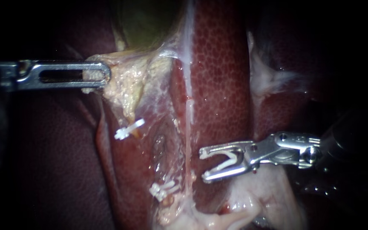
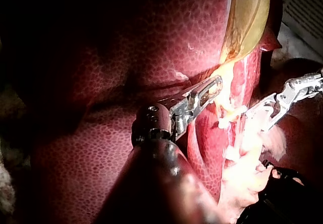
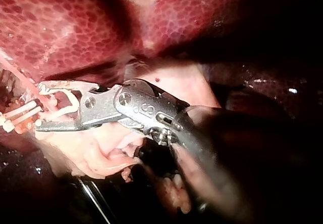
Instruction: Clipping first clip right tube
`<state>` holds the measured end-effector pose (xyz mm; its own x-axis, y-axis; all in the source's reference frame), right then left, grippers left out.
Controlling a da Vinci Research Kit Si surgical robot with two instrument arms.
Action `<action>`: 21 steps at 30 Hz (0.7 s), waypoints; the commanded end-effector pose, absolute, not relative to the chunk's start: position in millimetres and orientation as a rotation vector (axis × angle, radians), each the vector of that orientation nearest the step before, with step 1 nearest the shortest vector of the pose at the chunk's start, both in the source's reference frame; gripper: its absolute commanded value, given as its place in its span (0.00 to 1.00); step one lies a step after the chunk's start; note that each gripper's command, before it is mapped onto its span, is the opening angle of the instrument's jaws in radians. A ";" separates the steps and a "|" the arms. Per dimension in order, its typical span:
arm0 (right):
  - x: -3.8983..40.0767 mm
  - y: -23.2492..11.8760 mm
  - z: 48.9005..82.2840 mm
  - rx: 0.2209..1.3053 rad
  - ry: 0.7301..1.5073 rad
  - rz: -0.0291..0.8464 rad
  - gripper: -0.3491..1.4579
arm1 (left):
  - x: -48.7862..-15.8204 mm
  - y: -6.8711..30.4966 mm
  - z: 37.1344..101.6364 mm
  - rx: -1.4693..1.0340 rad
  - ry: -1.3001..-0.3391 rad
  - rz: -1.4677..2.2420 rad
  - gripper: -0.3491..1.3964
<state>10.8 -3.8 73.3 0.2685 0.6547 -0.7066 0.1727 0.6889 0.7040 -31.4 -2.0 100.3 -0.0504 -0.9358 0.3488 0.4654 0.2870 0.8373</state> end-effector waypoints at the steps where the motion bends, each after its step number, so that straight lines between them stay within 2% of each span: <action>1: 10.9 -3.9 73.5 0.789 1.287 0.373 0.40 | -31.4 -2.1 100.3 0.559 -1.090 -1.240 0.00; 21: 13.5 -5.7 76.9 0.775 1.276 0.371 0.43 | -31.4 -2.1 100.2 0.559 -1.090 -1.240 0.00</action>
<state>13.7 -5.8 77.1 0.2797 0.6437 -0.7123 0.1632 0.6993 0.6960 -31.4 -2.1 100.2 -0.0508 -0.9358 0.3488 0.4660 0.2867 0.8371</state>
